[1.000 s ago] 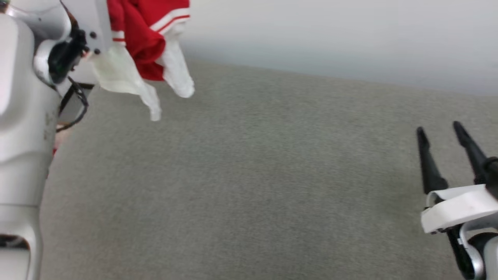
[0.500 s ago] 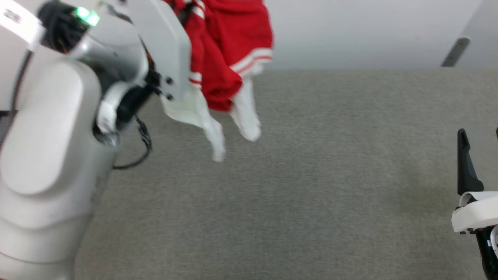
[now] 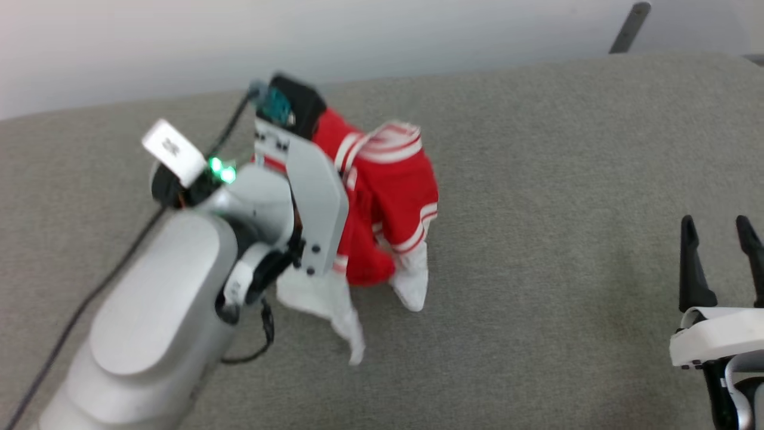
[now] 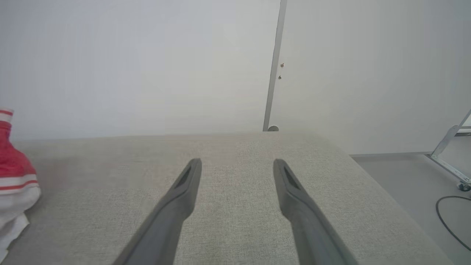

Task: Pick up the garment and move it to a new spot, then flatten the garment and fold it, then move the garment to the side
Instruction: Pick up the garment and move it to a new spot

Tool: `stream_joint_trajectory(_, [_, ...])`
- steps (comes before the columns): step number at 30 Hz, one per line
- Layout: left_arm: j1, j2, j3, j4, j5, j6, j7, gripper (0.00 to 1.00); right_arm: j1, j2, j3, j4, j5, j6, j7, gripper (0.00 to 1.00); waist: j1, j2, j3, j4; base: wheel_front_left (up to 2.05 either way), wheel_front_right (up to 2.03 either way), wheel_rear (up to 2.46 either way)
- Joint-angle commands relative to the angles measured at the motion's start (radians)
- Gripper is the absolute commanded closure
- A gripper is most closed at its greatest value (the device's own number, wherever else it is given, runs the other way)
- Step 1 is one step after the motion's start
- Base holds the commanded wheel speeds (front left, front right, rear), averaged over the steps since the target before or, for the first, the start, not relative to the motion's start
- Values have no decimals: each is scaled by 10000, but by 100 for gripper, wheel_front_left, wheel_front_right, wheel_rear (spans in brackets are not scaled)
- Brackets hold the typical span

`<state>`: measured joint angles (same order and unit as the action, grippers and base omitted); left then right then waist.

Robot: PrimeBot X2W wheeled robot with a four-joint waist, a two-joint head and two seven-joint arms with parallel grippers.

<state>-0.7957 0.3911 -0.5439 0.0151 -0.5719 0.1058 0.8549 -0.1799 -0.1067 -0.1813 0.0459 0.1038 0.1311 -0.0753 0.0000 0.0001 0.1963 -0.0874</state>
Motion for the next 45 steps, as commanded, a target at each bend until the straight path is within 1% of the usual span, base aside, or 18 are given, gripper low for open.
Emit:
stream_joint_trajectory(1, [393, 55, -96, 267, -108, 3, 55, 100, -151, 91, 70, 117, -11, -6, -127, 0, 0, -1, 260, -302, 0, 0, 0])
stream_joint_trajectory(8, [1162, -33, -331, 1743, -421, -21, 208, 100, -165, 219, 250, 531, 51, -6, -351, 0, 0, -1, 398, -491, 0, 0, 0])
stream_joint_trajectory(11, [1299, -50, -471, 2405, -467, -99, 308, 100, -212, 248, 367, 705, 77, -6, -425, 0, 0, -1, 439, -569, 0, 0, 0])
stream_joint_trajectory(16, [1413, -210, -695, 3260, -535, -271, 313, 100, -328, 277, 462, 901, 70, -6, -525, 0, 0, -1, 466, -615, 0, 0, 0])
stream_joint_trajectory(19, [1424, -381, -707, 3590, -761, -534, 145, 100, -376, 286, 513, 981, 64, -6, -550, 0, 0, -1, 425, -625, 0, 0, 0])
stream_joint_trajectory(20, [1380, -402, -661, 3656, -774, -576, 19, 82, -382, 291, 540, 1005, 67, -6, -552, 0, 0, -1, 399, -629, 0, 0, 0])
stream_joint_trajectory(21, [1339, -395, -648, 3739, -785, -638, -50, 74, -363, 290, 562, 1033, 70, -6, -554, 0, 0, -1, 357, -625, 0, 0, 0])
stream_joint_trajectory(23, [1298, -382, -625, 3816, -835, -730, -160, 64, -311, 275, 595, 1093, 44, -6, -540, 0, 0, -1, 218, -596, 0, 0, 0])
stream_joint_trajectory(24, [1273, -369, -600, 3822, -846, -781, -228, 54, -279, 254, 606, 1106, 31, -6, -527, 0, 0, -1, 154, -571, 0, 0, 0])
stream_joint_trajectory(25, [1266, -341, -623, 3808, -850, -871, -263, 49, -232, 231, 605, 1132, 23, -6, -514, 0, 0, -1, 73, -538, 0, 0, 0])
stream_joint_trajectory(26, [1245, -266, -665, 3748, -808, -995, -326, 38, -187, 221, 628, 1148, 23, -6, -503, 0, 0, -1, -9, -510, 0, 0, 0])
stream_joint_trajectory(27, [1234, -208, -662, 3691, -769, -1055, -410, 14, -150, 214, 651, 1158, 35, -6, -484, 0, 0, -1, -86, -481, 0, 0, 0])
stream_joint_trajectory(28, [1270, -189, -639, 3657, -819, -1096, -453, 2, -122, 198, 667, 1172, 60, -6, -464, 0, 0, -1, -167, -441, 0, 0, 0])
stream_joint_trajectory(31, [1373, -67, -552, 3406, -890, -1173, -649, 0, -82, 144, 770, 1191, 96, -6, -422, 0, 0, -1, -425, -329, 0, 0, 0])
stream_joint_trajectory(37, [1681, 70, -310, 2786, -1041, -1237, -1259, 0, 144, 11, 909, 1197, 147, -6, -338, 0, 0, -1, -914, -81, 0, 0, 0])
stream_joint_trajectory(41, [2087, 153, 18, 2349, -1197, -1324, -2143, 0, 323, -59, 1063, 1172, 149, -6, -290, 0, 0, -1, -1319, 149, 0, 0, 0])
stream_joint_trajectory(45, [2629, 305, 545, 2044, -1311, -1297, -3407, 0, 510, -154, 1166, 1210, 199, -6, -266, 0, 0, -1, -1668, 385, 0, 0, 0])
